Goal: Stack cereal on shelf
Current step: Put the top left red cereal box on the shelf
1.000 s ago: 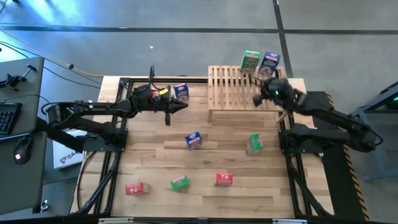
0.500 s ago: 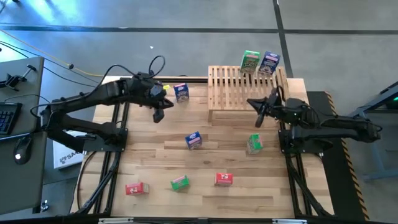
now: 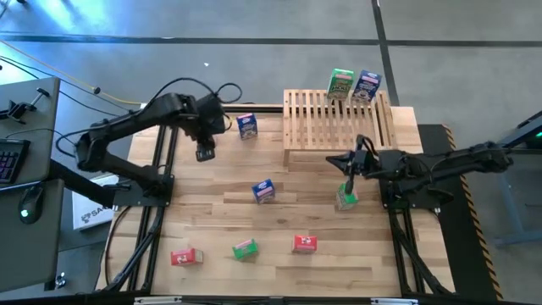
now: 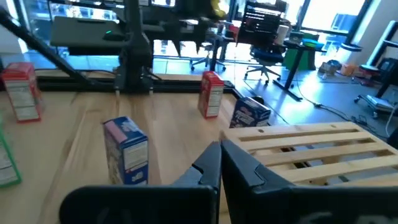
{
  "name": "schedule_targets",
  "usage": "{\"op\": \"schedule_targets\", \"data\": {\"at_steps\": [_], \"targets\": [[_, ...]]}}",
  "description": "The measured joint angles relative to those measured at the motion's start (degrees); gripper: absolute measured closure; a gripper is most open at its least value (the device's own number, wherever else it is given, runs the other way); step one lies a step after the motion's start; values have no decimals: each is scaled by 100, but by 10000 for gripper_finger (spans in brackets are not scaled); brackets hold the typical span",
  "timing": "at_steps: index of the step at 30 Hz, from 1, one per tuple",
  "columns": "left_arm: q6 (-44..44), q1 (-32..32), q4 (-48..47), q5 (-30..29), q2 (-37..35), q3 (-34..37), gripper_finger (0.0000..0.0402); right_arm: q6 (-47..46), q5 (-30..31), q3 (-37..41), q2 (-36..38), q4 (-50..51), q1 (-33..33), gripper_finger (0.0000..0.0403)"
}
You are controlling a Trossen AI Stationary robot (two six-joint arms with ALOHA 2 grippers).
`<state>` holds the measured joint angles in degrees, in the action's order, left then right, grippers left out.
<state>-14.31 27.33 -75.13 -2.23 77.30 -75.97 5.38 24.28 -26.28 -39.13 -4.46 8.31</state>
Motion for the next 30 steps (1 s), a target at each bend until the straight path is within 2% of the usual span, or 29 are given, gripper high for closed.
{"op": "schedule_targets", "data": {"at_steps": [4, 7, 14, 25, 30], "targets": [[-610, 433, -168, -45, 405, -10, 149, 27, 208, 0, -31, -54, 260, 403], [-930, 742, -150, -158, 615, -10, 136, 87, 301, 0, -31, -58, 382, 403], [-1277, 1328, 30, -337, 719, 49, 133, 146, 342, 0, -31, -58, 527, 403], [-2100, 1758, 675, -467, 724, 404, 133, 260, 356, 0, -31, -56, 691, 403], [-2204, 1924, 652, -433, 825, 620, 133, 260, 356, 0, -31, -56, 724, 403]]}}
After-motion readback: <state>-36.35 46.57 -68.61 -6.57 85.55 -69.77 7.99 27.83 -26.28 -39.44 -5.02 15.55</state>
